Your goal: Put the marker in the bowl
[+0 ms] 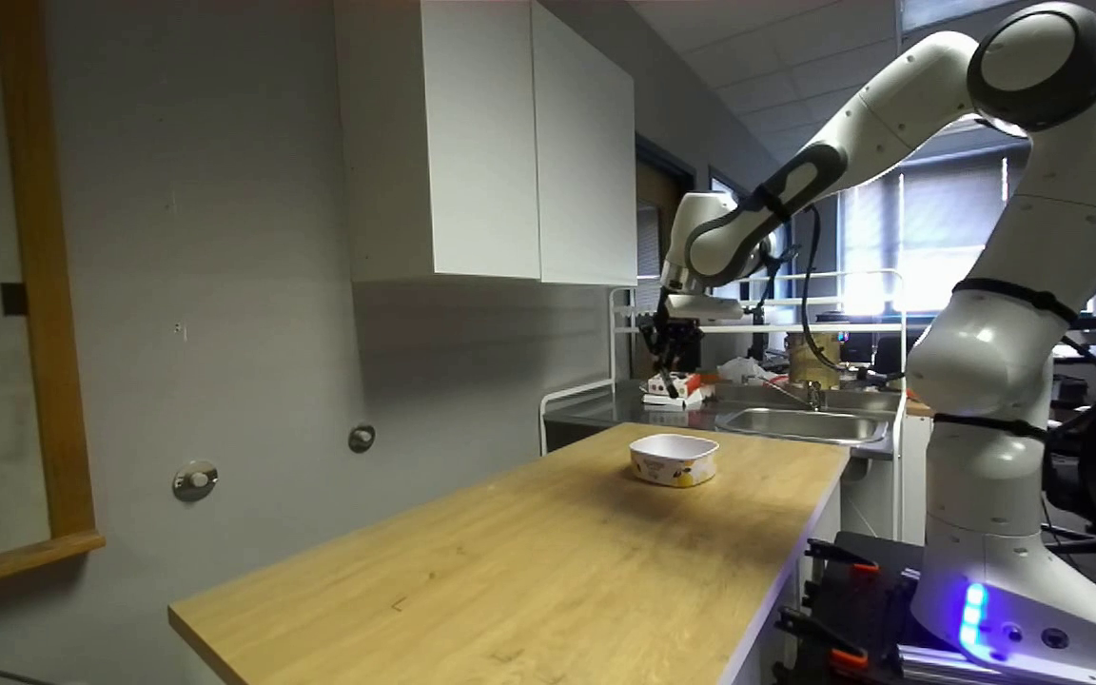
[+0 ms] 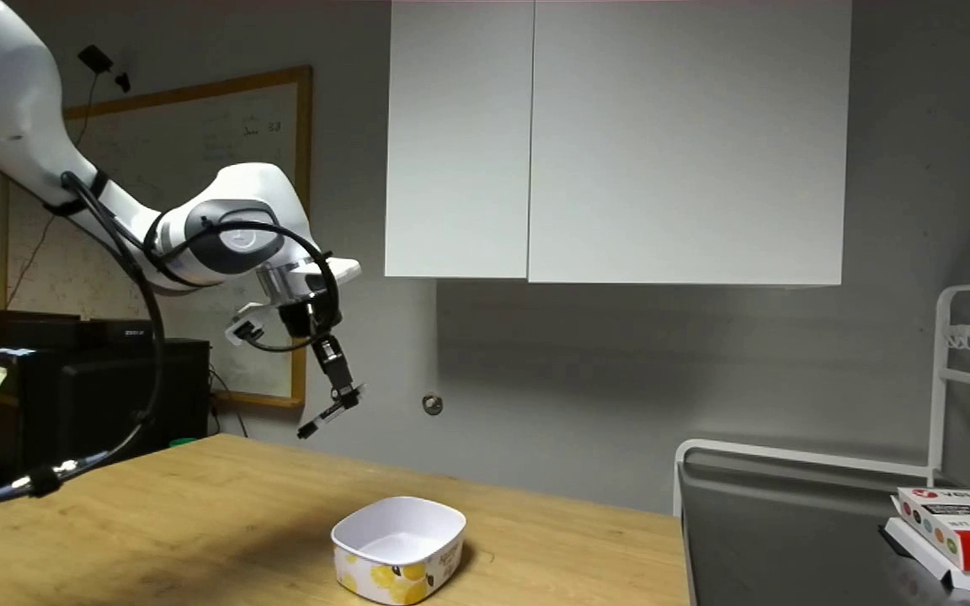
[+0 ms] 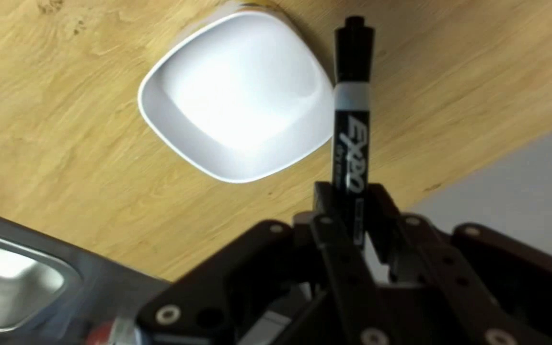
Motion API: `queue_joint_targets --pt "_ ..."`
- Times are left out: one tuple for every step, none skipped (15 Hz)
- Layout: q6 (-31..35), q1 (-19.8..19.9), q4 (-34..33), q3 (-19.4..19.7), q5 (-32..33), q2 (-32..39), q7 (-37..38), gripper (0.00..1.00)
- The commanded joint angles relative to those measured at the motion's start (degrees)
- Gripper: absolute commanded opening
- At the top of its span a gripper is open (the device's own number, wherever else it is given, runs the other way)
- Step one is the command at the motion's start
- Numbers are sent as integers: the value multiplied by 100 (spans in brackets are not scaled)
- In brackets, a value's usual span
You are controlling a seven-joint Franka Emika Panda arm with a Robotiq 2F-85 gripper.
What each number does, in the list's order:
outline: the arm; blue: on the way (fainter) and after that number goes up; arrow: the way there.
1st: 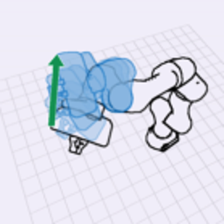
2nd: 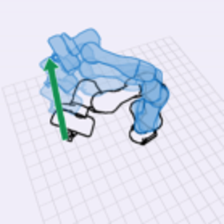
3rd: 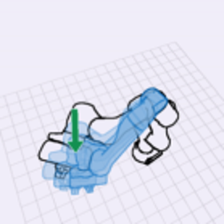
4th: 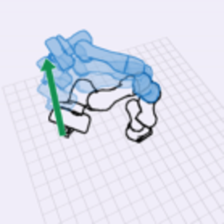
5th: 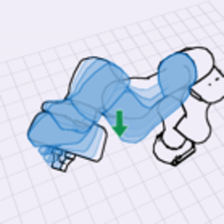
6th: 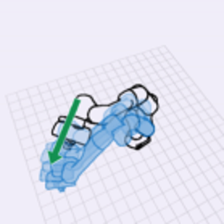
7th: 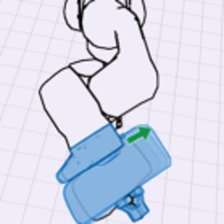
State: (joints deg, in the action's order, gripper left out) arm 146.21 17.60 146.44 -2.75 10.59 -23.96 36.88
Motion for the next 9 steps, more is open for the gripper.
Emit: queue_joint_targets --pt "151 659 100 -161 535 -137 989 5" --pt "160 839 71 -215 722 -118 1310 5" --pt "239 1055 42 -317 1014 -43 1702 5" --pt "258 1253 14 -432 1330 0 2126 5" --pt "293 1562 -10 -684 1633 66 2569 5" --pt "274 1912 -47 -995 1889 121 2985 5" --pt "195 2239 -76 -1316 2143 138 3418 5" --pt "100 2618 -114 -1736 2370 165 3849 5" --pt "-38 2965 -157 -2160 2600 177 4280 5"
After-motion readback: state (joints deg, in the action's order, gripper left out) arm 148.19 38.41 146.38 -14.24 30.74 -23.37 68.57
